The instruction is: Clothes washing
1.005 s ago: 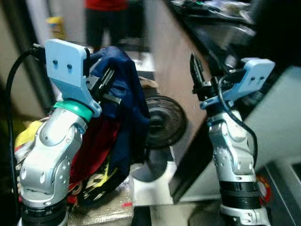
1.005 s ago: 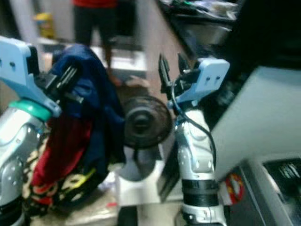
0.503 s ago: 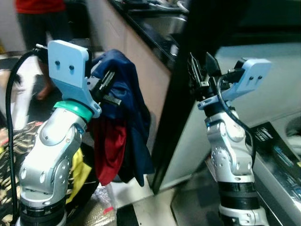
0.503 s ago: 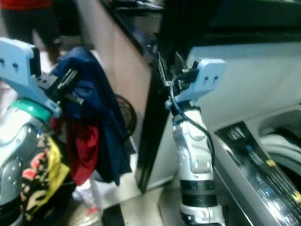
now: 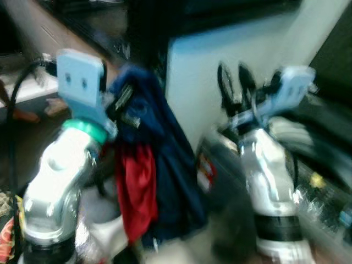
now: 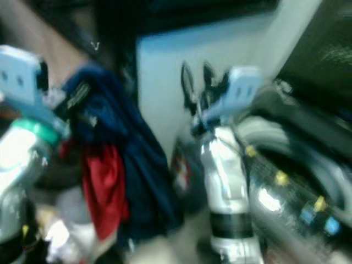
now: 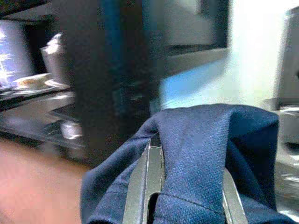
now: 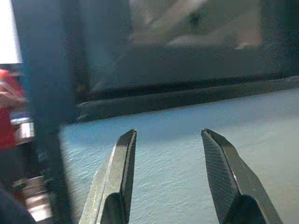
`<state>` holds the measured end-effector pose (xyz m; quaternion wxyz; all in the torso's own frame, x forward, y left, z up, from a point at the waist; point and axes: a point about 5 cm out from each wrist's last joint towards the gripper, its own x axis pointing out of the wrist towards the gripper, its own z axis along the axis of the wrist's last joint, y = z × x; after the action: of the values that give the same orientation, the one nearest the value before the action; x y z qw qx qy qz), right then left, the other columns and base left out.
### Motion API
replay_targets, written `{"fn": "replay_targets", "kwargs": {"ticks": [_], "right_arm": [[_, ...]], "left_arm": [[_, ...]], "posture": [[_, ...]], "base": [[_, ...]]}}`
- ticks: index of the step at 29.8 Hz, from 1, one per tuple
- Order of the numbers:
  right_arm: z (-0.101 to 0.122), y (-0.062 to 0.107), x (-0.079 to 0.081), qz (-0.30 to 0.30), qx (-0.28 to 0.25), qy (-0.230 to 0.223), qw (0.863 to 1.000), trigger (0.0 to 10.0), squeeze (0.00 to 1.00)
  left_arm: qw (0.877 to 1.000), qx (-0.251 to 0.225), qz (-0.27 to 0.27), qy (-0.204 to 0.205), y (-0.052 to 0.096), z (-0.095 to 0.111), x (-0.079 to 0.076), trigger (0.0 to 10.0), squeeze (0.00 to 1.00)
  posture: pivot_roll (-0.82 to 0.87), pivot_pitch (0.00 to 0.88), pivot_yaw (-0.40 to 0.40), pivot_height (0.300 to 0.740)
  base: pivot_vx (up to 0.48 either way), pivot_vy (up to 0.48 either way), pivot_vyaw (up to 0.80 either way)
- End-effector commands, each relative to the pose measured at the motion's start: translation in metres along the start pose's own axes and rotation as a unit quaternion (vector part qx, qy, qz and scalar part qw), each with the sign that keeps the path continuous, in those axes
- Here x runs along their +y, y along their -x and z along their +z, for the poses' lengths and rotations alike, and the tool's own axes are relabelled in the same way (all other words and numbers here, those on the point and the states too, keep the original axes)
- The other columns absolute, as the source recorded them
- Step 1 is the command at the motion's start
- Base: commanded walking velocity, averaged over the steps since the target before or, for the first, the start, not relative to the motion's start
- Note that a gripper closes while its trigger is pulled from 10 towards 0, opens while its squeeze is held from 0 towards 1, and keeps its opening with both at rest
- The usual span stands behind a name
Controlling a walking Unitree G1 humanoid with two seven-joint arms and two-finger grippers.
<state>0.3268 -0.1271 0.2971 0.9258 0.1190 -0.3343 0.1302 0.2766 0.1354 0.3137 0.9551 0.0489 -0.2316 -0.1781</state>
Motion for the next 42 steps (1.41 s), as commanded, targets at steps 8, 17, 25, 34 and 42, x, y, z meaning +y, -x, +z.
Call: {"fn": "replay_targets", "kwargs": {"ticks": [8, 17, 25, 34, 42], "right_arm": [[-0.001, 0.0009, 0.0019, 0.0, 0.001, -0.009, 1.0, 10.0, 0.0], [-0.0019, 0.0007, 0.0004, -0.006, 0.004, -0.014, 1.0, 10.0, 0.0], [-0.0024, 0.0002, 0.0001, -0.006, 0.005, -0.013, 1.0, 10.0, 0.0], [0.0016, -0.0023, -0.0014, -0.014, -0.003, -0.013, 1.0, 10.0, 0.0], [0.0045, -0.0044, -0.008, -0.039, -0.01, -0.013, 0.999, 10.0, 0.0]], "left_arm": [[1.0, -0.02, 0.01, -0.008, 0.0023, 0.0077, 0.0013, 10.0, 0.0], [1.0, -0.014, 0.019, -0.008, 0.0024, 0.0051, 0.003, 10.0, 0.0], [1.0, -0.012, 0.022, -0.008, 0.0021, 0.0044, 0.0035, 10.0, 0.0], [1.0, -0.01, 0.026, -0.009, 0.0024, 0.003, 0.0041, 10.0, 0.0], [1.0, -0.009, 0.027, -0.009, 0.0026, 0.0021, 0.0042, 10.0, 0.0]], "posture": [[0.11, 0.048, -0.021, 0.74], [0.11, 0.048, -0.022, 0.74], [0.11, 0.045, -0.023, 0.74], [0.11, 0.041, -0.027, 0.74], [0.11, 0.042, -0.027, 0.74]], "base": [[0.0, 0.0, -0.8], [0.0, 0.0, -0.8], [0.0, 0.0, -0.8], [0.0, 0.0, -0.8], [0.0, 0.0, -0.8]]}}
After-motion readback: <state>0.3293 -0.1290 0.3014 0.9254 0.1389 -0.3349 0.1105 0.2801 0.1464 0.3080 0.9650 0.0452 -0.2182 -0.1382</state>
